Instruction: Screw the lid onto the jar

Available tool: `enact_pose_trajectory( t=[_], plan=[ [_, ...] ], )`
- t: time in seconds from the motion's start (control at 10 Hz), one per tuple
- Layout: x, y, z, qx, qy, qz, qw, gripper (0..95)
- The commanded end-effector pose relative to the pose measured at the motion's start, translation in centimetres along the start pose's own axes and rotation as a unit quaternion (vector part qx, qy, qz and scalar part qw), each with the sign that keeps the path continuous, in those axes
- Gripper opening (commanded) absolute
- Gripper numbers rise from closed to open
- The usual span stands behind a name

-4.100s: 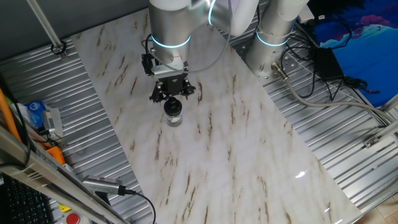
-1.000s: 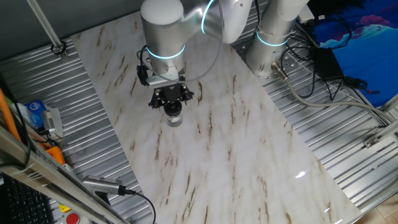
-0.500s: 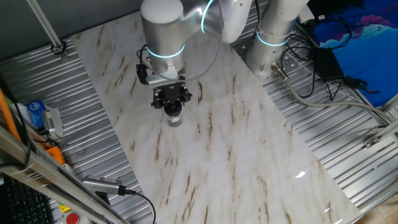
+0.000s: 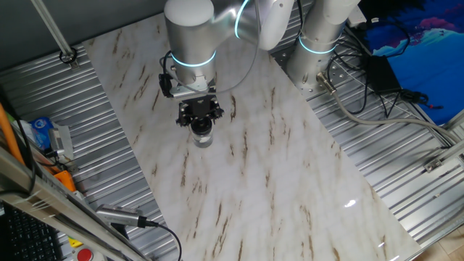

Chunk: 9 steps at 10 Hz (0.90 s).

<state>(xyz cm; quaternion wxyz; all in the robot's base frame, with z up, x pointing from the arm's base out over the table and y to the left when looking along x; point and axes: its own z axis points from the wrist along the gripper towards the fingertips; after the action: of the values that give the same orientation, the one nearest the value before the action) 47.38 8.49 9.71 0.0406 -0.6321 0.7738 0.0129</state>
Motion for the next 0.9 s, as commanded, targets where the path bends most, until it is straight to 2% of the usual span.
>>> enact_pose_trajectory(
  t=[0.1,0.9],
  plan=[
    [-0.02,0.0,0.12,0.003,0.0,0.006,1.0,19.0],
    [-0.02,0.01,0.12,0.004,-0.002,0.02,0.9998,19.0]
  ],
)
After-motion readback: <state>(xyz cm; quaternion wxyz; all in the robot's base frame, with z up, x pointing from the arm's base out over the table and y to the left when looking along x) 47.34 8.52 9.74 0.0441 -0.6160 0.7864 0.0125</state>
